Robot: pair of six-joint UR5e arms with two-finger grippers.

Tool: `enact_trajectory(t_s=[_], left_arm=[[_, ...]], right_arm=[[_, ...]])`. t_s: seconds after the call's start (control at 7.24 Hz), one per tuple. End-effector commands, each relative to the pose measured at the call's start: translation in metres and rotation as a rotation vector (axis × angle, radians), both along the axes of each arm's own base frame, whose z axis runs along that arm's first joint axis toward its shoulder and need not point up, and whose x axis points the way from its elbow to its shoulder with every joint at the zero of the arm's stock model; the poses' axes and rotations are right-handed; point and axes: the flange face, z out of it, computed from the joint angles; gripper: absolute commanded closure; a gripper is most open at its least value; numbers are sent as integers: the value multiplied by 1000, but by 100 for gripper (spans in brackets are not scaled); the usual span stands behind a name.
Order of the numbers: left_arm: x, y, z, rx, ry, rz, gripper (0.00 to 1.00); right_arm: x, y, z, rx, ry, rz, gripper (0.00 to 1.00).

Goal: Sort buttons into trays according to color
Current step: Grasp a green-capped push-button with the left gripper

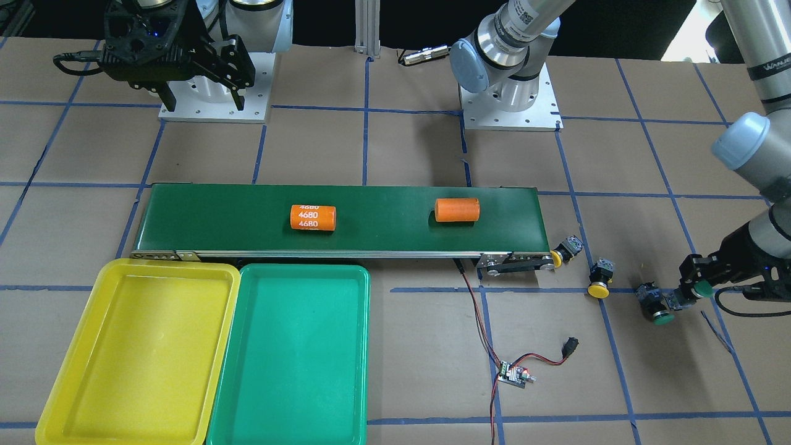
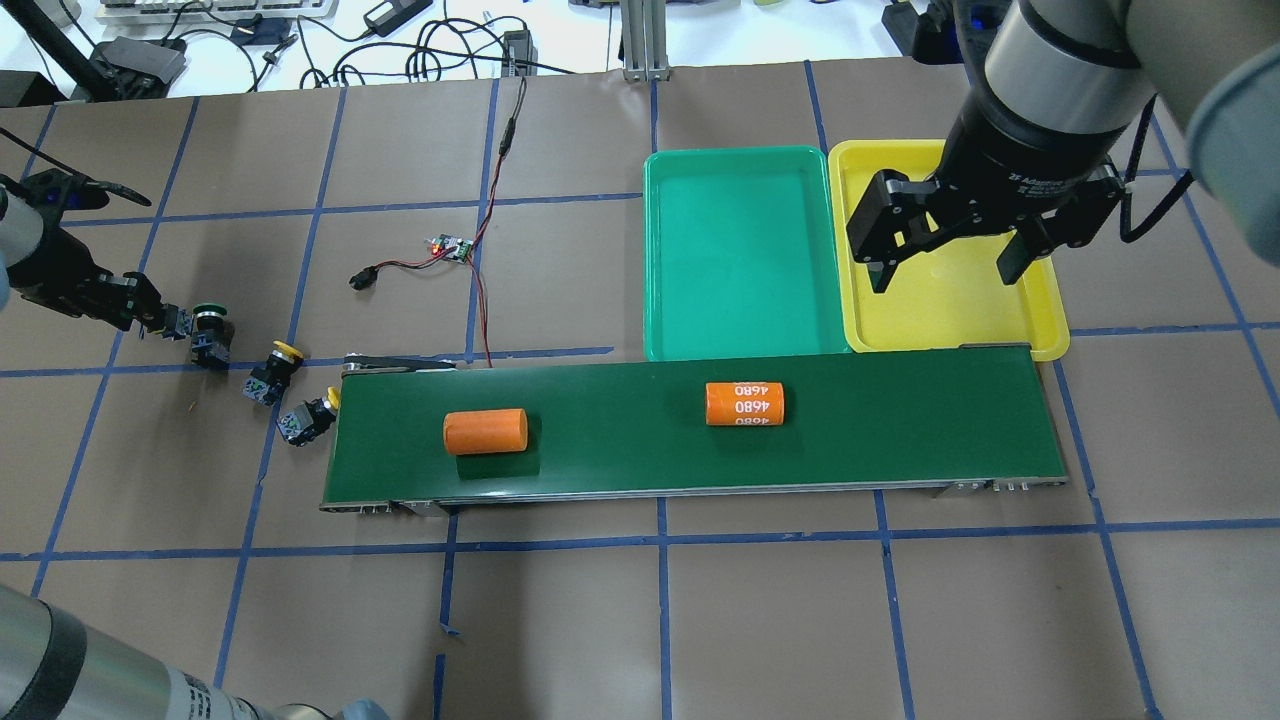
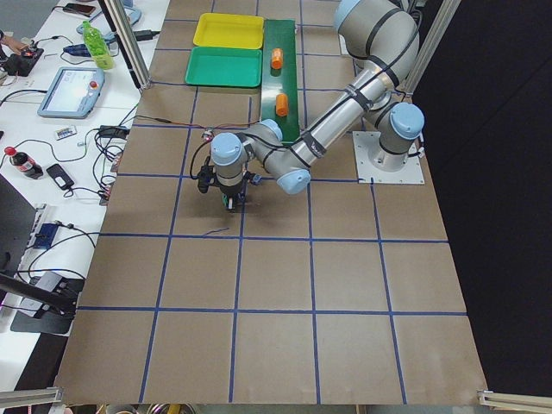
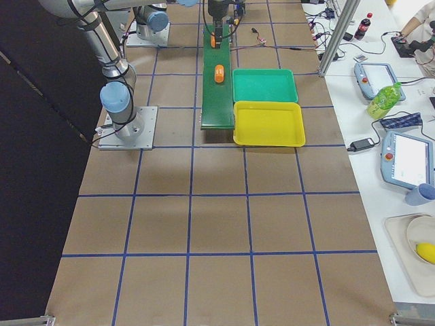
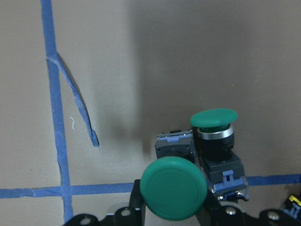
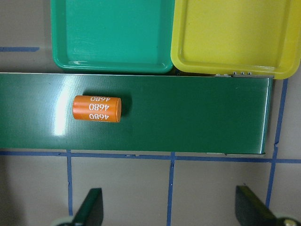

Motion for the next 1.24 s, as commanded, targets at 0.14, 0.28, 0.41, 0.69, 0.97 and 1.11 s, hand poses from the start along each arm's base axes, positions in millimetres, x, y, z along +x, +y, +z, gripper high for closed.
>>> enact_trajectory(t_s=[0.14,0.28,0.41,0.69,0.97,1.11], left_arm=[[-91,21,73,68,20,52,100],[-144,29,78,92,23,43,100],[-192,48,70,124,20,130,100],[-277,78,55,144,-19,108,100],[-293,95,43,168,-20,104,100],[-296,109,32,191,-17,99,79]], right_arm=[[-1,0,1,-1,1,-4,0],[0,1,0,0,1,-1,0],[-1,1,0,0,3,-2,0],[-1,0,0,0,4,-3,0],[-2,1,1,-2,6,-3,0],[-2,1,1,-2,6,-3,0]])
